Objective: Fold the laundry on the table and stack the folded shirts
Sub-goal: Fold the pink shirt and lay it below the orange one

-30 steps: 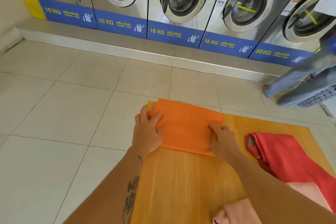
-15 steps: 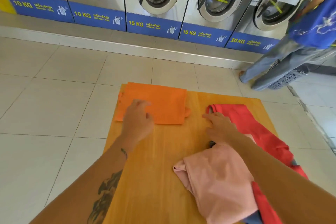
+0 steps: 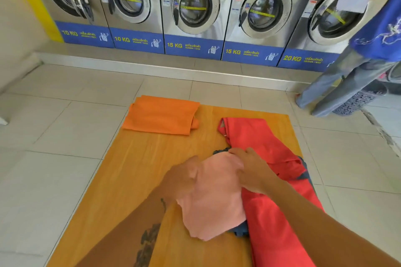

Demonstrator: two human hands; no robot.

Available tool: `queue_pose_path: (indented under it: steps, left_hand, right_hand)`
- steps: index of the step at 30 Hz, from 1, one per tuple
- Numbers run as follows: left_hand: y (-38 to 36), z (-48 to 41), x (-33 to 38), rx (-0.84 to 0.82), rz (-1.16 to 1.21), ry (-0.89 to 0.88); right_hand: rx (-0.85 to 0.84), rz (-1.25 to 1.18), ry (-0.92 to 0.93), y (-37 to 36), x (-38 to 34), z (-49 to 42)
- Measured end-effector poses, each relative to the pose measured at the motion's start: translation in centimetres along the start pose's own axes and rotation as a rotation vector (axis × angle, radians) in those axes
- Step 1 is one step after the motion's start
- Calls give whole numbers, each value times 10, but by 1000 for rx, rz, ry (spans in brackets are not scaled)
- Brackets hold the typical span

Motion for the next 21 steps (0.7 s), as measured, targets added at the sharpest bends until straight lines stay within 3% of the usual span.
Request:
queue_pose_path:
  steps: [2, 9, 15, 21]
  left_hand:
    - [2, 12, 4, 39, 103, 0]
    - [-10, 45, -6, 154, 142, -74]
    - [30, 55, -35, 406, 307, -85]
    - [95, 30, -76, 403, 202, -91]
  right_hand:
    - [-11, -46, 30, 1, 1, 4]
    - [-25, -143, 110, 2, -3, -5]
    - [74, -367, 114, -13, -27, -22]
    - [48, -550, 10, -45, -75, -50]
Point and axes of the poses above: each hand's wrist, its own z-axis away from the middle knuckle, its own y-axis out of the back of the hand, x = y × z, the point moved 1 cm from there along -z, towards the middle knuckle, and after that the axes turned 11 degrees about -x, right-handed, at the moved point
